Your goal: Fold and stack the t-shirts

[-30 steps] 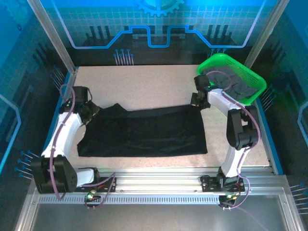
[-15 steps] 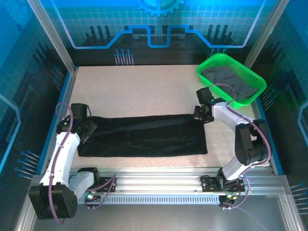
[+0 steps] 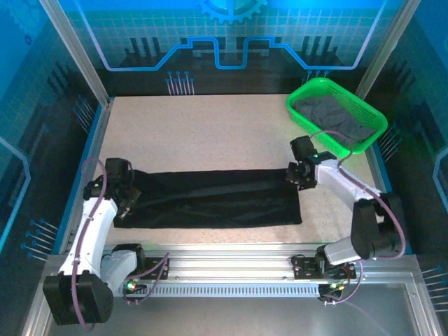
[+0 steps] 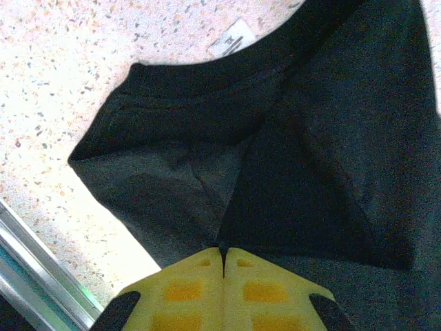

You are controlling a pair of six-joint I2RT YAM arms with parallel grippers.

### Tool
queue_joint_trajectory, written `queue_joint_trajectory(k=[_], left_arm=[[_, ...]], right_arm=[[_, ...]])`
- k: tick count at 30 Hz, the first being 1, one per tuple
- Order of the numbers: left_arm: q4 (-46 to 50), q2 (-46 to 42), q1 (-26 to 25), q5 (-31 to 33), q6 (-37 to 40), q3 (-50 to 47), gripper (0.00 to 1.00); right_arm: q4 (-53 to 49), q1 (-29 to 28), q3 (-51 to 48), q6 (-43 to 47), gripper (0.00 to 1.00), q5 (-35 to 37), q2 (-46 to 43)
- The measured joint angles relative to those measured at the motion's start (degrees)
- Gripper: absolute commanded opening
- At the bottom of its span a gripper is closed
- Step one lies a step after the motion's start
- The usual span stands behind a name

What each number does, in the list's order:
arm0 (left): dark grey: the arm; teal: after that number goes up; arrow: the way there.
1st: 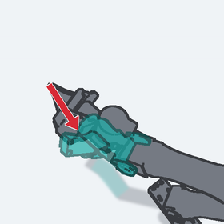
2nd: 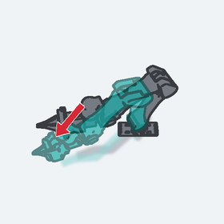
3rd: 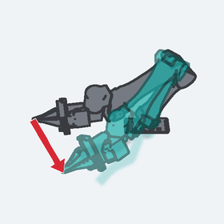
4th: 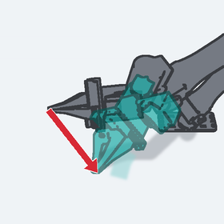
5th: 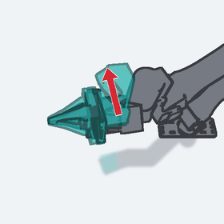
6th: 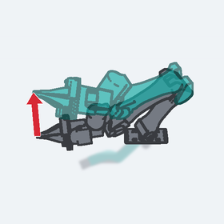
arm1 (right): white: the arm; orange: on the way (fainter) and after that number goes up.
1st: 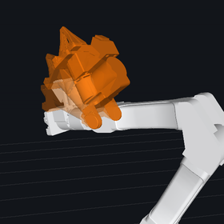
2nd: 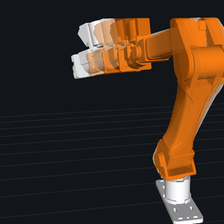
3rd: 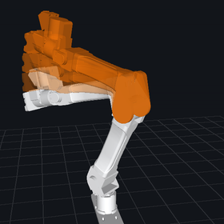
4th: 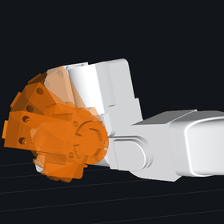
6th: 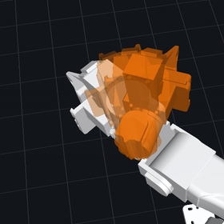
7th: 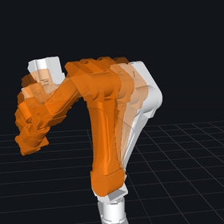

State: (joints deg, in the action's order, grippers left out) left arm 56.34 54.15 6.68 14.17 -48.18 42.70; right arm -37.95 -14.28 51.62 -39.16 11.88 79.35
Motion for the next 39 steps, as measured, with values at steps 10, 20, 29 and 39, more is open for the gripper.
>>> queue_joint_trajectory(k=[10, 20, 29, 39], left_arm=[[-0.1, 0.3, 0.0, -0.5, -1.4, -2.8, 0.00], [-0.7, 1.3, 0.0, -0.5, -1.4, -2.8, 0.00], [-1.4, 2.6, 0.0, -0.5, -1.4, -2.8, 0.00], [-1.1, 3.0, 0.0, -0.5, -1.4, -2.6, 0.00]], right_arm=[[-1.0, 0.7, 4.5, -5.4, 0.38, -3.8, 6.5], [-2.8, 1.1, 12.6, -5.7, 0.22, -3.4, 16.5], [-6.6, 1.9, 19.6, 1.9, 0.07, -3.3, 27.9], [-9.0, 1.9, 8.8, 5.6, 0.08, -3.5, 17.4]])
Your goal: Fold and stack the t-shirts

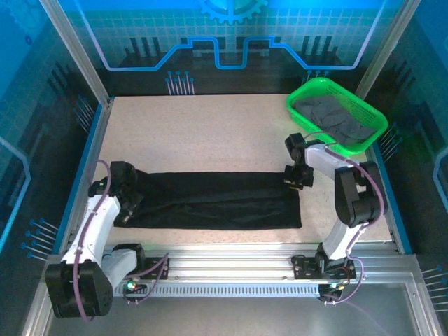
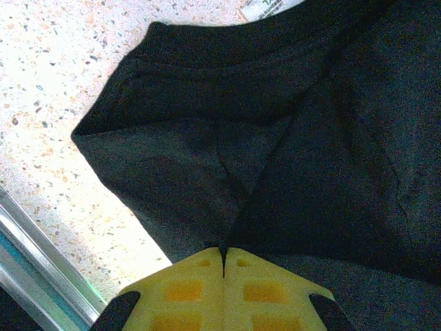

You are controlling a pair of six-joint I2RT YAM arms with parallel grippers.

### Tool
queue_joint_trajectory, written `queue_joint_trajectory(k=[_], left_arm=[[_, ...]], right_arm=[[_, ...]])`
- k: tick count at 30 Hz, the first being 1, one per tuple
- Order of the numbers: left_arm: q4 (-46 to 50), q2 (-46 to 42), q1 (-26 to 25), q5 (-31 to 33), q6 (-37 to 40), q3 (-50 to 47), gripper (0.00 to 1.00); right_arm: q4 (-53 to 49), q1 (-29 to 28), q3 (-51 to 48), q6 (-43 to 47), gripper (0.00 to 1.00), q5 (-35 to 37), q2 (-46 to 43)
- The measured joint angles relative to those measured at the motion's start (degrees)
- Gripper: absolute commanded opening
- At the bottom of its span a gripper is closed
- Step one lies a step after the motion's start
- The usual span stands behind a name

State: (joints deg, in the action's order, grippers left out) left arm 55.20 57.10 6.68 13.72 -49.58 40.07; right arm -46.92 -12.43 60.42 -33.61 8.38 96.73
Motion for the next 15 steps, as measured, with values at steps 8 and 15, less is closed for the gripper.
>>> queue_joint_trajectory(k=[8, 15], left_arm=[[0.2, -0.3, 0.0, 0.0, -0.1, 0.0, 0.00], [0.2, -0.6, 0.0, 0.0, -1.3, -0.5, 0.09]], right_arm=[[0.9, -0.4, -5.2, 0.5, 0.10, -1.6, -6.6], [1.3, -0.8, -8.0, 0.5, 0.10, -2.8, -6.9]])
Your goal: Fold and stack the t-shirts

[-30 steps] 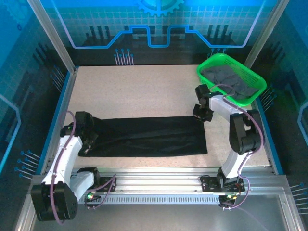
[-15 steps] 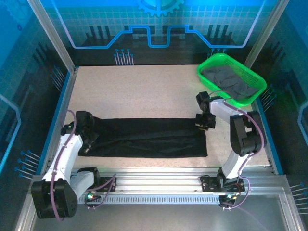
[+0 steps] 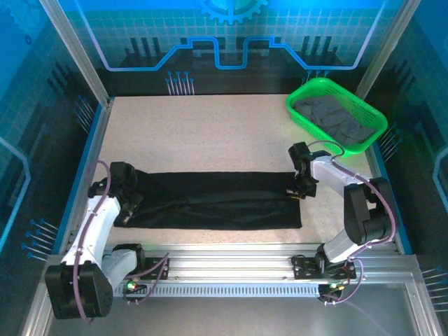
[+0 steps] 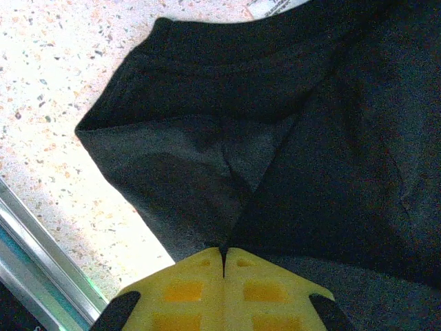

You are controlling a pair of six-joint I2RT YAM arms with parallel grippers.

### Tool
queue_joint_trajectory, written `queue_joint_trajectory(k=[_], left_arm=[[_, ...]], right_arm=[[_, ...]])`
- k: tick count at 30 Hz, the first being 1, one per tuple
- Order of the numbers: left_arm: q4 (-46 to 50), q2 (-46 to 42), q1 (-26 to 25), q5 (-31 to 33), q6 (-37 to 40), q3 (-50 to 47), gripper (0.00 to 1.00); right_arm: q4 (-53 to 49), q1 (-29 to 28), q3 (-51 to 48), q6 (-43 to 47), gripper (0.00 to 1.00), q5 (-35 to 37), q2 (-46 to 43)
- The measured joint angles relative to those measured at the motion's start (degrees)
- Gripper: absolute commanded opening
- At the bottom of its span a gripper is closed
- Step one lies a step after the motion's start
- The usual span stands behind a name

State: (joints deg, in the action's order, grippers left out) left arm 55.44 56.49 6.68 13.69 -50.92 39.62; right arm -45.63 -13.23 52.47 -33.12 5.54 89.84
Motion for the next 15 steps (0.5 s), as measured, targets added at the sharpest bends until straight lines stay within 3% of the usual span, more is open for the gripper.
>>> queue_joint_trajectory(k=[7, 15], left_arm=[[1.5, -0.9, 0.0, -1.3, -4.2, -2.8, 0.35], [-0.9, 1.7, 0.0, -4.1, -6.0, 3.9, 0.35]], right_arm=[[-1.5, 0.0, -0.4, 0.0, 0.10, 0.7, 0.0], [-2.9, -4.5, 5.3, -0.3, 0.13, 3.2, -2.7]])
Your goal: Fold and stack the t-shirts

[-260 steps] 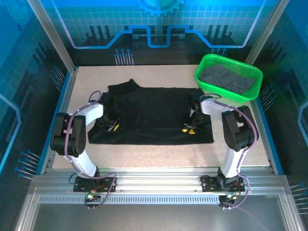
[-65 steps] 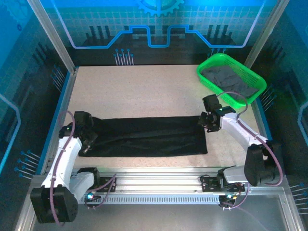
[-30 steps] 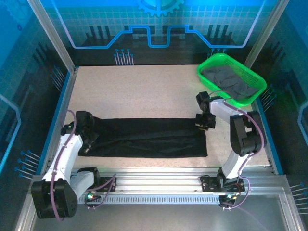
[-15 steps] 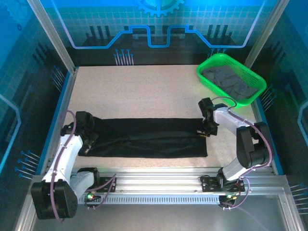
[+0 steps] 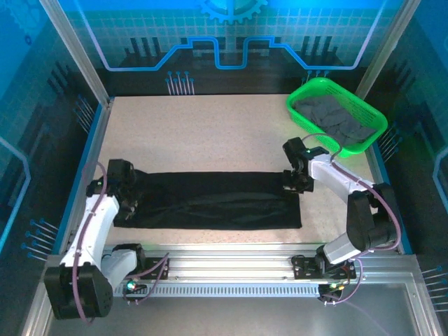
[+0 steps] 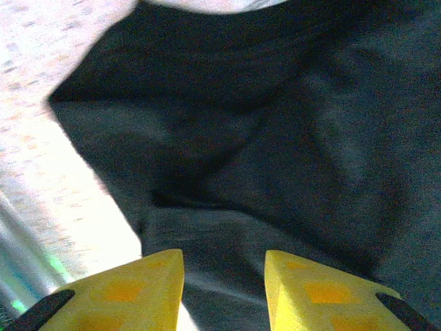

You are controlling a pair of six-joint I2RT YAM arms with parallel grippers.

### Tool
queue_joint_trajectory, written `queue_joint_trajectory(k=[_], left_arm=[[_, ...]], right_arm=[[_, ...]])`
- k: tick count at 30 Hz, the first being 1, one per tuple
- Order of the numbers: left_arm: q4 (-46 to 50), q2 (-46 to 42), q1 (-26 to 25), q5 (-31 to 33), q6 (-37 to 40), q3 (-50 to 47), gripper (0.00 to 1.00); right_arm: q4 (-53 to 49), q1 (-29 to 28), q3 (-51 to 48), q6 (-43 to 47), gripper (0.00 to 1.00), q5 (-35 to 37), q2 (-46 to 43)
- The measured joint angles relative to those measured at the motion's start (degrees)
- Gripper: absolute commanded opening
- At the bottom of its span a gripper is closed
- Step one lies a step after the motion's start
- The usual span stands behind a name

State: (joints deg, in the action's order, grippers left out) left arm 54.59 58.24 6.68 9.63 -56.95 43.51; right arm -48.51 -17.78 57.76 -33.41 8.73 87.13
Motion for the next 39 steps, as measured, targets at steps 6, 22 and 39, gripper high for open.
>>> queue_joint_trajectory(k=[6, 22, 39], left_arm=[[-9.2, 18.7, 0.0, -6.1, 1.2, 8.8, 0.32], [-12.7, 50.6, 0.6, -17.0, 4.9, 27.6, 0.35], [-13.9, 38.7, -3.9, -16.5, 7.7, 27.2, 0.44]], right_arm=[[0.6, -0.3, 5.7, -2.6, 0.13, -3.4, 9.7], [-13.2, 4.9, 37.6, -6.0, 0.14, -7.4, 38.0], [-9.1, -2.7, 46.1, -0.9, 0.18, -7.2, 35.9]])
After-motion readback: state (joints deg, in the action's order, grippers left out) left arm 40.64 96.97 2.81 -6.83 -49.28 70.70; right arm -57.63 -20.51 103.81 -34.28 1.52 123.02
